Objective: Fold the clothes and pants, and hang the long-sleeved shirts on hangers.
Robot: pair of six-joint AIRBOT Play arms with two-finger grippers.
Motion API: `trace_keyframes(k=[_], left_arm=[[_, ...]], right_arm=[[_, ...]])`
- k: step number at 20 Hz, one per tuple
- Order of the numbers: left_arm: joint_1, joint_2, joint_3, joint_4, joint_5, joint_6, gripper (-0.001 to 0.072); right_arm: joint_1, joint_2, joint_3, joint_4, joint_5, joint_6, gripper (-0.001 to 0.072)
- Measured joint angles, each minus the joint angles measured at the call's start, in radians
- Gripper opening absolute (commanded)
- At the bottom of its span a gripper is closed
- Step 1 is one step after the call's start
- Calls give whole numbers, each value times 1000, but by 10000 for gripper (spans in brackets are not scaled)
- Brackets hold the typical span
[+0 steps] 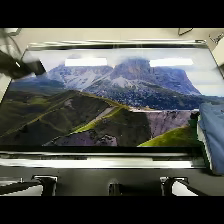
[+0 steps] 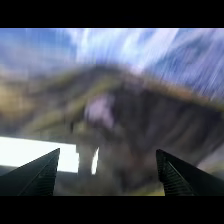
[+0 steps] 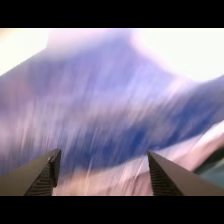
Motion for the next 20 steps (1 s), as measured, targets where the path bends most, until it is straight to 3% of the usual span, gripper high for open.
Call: trace_keyframes(k=[2,7,20], left_arm=[[-29,11,-129,11,-64,-27,701],[-101,92,-383,22,-17,-90,701],[-123,102,-459,26,7,-112,701]], right_arm=[[138,-68,-43,-13,105,14,627],[327,-142,-92,-107,156,30,627],[383,-159,-104,-162,168,37,627]])
